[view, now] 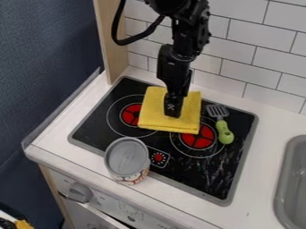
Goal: Move the yellow towel to the left bottom of the stove
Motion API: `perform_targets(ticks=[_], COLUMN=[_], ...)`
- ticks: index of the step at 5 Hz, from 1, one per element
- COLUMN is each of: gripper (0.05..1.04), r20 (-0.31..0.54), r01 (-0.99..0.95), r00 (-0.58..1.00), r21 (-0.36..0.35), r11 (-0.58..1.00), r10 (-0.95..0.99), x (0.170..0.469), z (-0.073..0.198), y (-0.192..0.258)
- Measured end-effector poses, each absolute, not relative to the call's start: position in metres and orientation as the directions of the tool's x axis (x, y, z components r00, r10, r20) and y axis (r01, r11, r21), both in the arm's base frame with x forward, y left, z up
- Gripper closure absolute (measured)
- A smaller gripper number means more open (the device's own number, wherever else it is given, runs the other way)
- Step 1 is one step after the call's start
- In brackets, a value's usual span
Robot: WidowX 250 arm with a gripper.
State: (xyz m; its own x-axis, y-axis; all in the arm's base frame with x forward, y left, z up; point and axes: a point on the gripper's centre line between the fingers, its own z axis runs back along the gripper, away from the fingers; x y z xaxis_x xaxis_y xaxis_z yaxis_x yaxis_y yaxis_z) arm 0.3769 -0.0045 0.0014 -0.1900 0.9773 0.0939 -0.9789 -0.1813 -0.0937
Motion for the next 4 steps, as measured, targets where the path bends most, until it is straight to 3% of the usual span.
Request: perform_targets(ticks=[1, 4], gripper=[0.083, 0.083], r20=[0.130, 0.212], r01=[-0.979, -0.961], r00=[-0.202, -0.275], r21=[-0.053, -0.040], r11=[-0.196, -0.273], r10=[0.971, 0.938], x=[0.377, 0.360], z=[-0.010, -0.018], y=[0.000, 0.039])
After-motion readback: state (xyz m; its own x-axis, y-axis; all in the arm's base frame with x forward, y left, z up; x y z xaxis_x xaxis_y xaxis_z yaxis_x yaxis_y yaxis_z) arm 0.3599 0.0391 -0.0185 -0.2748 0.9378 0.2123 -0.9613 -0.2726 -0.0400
